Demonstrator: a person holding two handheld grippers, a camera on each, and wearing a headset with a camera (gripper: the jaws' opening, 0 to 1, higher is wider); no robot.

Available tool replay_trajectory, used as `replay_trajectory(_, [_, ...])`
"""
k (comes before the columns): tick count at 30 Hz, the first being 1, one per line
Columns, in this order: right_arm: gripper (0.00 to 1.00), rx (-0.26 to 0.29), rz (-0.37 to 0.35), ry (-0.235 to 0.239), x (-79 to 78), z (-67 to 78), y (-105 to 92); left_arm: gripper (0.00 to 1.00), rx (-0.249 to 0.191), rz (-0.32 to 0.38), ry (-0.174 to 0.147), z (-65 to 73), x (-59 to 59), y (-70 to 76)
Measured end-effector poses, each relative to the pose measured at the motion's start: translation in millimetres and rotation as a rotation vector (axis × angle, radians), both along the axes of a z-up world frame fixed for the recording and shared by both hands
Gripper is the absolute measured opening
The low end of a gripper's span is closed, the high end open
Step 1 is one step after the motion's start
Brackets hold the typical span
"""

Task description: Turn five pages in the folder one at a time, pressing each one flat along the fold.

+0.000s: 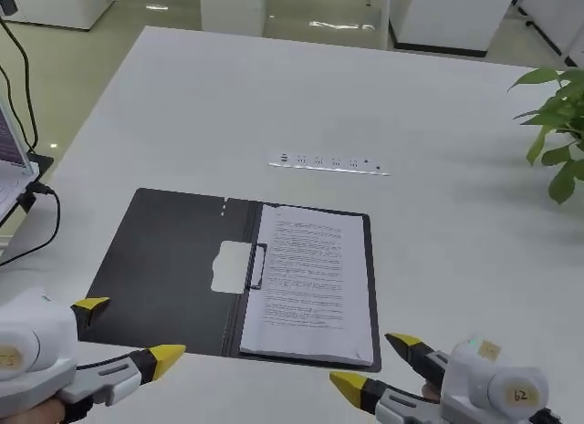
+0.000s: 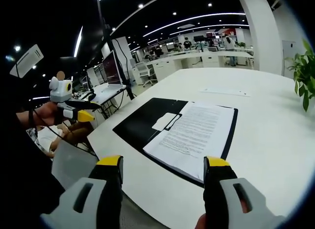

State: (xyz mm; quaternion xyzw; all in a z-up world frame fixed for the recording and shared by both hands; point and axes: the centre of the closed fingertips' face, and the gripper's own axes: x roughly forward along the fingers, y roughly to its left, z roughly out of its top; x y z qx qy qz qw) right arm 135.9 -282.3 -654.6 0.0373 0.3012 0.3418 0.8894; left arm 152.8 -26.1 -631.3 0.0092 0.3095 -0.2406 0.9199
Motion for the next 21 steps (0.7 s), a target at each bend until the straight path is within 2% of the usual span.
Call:
replay_trajectory(5, [0.66,0.019,-0.001,-0.001,1.2,1.7,2.4,0.72,0.002,-0.001,0.013,-6.6,-2.9,0.1])
replay_trajectory(11, [0.65,0.003,0.010,-0.002,-1.1,-0.1,2.0,0.72,-0.001,-0.009,0.011,-7.2,-3.8,-2.9])
replay_trajectory(21, [0.65,-0.004,-0.025,-0.009,-0.6,-0.1,-2.5,0.72,0.001,-0.046,0.014,-9.6,-2.1,-6.5])
